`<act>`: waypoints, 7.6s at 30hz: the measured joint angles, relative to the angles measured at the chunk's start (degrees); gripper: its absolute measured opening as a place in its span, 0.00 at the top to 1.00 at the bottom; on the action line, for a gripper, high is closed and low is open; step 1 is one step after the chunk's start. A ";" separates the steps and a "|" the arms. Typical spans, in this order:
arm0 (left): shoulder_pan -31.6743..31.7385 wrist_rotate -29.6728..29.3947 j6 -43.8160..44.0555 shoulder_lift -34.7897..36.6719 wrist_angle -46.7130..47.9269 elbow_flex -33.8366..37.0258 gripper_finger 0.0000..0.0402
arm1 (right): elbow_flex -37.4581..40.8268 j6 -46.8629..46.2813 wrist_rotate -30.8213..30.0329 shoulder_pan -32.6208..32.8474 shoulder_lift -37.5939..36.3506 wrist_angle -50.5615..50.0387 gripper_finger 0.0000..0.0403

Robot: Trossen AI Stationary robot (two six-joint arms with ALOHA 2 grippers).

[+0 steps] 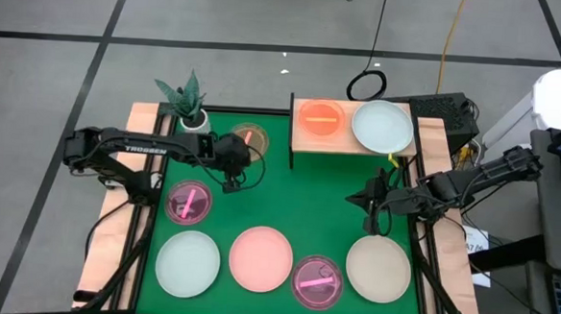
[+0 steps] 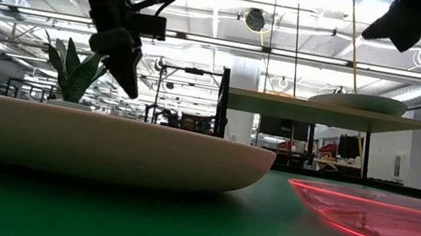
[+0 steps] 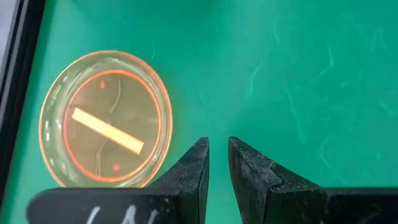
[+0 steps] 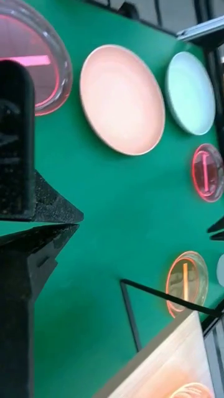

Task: Place and stack plates onto a shelf
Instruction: Stack the small orange plate on top of the small orange plate on the shelf, then stack the large pink plate on top of the large gray plate on the shelf

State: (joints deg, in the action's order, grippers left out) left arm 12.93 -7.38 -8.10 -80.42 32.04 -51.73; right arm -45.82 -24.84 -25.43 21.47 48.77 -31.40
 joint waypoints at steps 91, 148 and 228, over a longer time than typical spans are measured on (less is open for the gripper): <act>6.93 -16.69 -32.88 -11.42 -45.63 24.84 0.70 | 0.00 -4.52 3.10 0.02 6.45 1.24 1.00; -1.70 -18.70 -45.39 9.17 -17.14 -8.89 0.99 | 0.00 -3.83 3.25 0.02 6.43 1.21 1.00; -1.58 -13.90 -40.77 -31.38 -16.66 -40.20 0.80 | 0.00 1.51 10.75 0.02 6.40 1.19 1.00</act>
State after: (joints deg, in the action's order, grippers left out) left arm 11.35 -21.28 -48.87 -111.80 15.38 -91.94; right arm -45.82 -23.33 -14.68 21.50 55.18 -30.22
